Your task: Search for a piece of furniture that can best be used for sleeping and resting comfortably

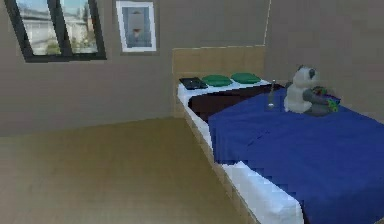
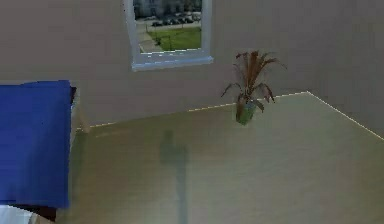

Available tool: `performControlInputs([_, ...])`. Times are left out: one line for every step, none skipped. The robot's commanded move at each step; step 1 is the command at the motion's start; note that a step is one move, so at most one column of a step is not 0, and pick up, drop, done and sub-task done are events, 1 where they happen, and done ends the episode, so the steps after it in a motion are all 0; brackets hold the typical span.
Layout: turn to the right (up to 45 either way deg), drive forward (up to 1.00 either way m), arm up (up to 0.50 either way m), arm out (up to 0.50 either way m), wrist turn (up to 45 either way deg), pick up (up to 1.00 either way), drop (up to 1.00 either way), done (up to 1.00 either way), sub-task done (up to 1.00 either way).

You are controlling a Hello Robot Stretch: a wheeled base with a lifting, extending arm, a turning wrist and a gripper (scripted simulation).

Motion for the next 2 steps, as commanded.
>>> performControlInputs([18.0, 0.0, 0.0, 0.0, 0.0, 0.0, 0.0, 0.0, 0.0])
performControlInputs([0.0, 0.0, 0.0, 0.0, 0.0, 0.0, 0.0, 1.0, 0.0])
